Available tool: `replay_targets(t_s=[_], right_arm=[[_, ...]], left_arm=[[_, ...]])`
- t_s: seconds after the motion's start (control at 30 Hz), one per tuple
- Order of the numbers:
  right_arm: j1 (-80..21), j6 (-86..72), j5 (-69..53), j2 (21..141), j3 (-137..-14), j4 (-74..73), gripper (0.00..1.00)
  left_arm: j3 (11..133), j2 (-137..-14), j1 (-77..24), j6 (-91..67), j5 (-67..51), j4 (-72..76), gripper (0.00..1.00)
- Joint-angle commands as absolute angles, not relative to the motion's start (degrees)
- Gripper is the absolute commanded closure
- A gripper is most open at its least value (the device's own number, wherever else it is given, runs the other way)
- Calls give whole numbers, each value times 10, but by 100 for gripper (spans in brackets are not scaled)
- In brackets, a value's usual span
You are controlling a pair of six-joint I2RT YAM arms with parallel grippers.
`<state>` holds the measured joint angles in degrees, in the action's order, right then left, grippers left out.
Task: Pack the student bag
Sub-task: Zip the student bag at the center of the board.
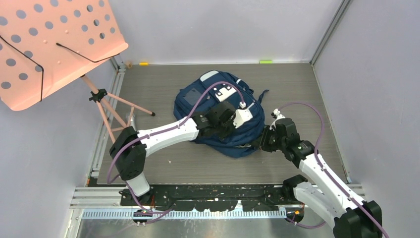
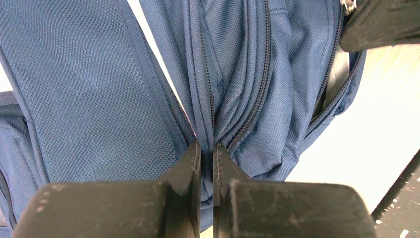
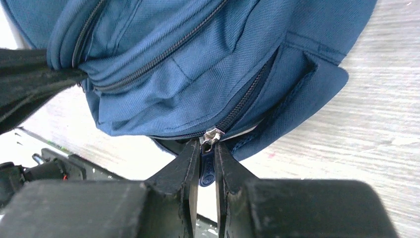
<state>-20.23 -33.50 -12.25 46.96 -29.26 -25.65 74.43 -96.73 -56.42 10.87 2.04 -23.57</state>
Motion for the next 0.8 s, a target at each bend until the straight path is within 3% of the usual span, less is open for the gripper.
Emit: replay_targets(t_s=[0.0, 0.23, 0.47, 0.77], right_arm=[[-233, -365, -193, 440, -301, -297, 97], [-321, -410, -153, 424, -306, -308, 97], [-449, -478, -51, 442, -308, -235, 97], [-540, -515, 20, 502, -355, -165, 96]], left_arm=[[798, -935, -546, 78, -53, -235, 100], [810, -934, -531, 48, -101, -238, 100], [815, -935, -526, 55, -119, -242, 100], [822, -947, -523, 97, -104, -264, 100]])
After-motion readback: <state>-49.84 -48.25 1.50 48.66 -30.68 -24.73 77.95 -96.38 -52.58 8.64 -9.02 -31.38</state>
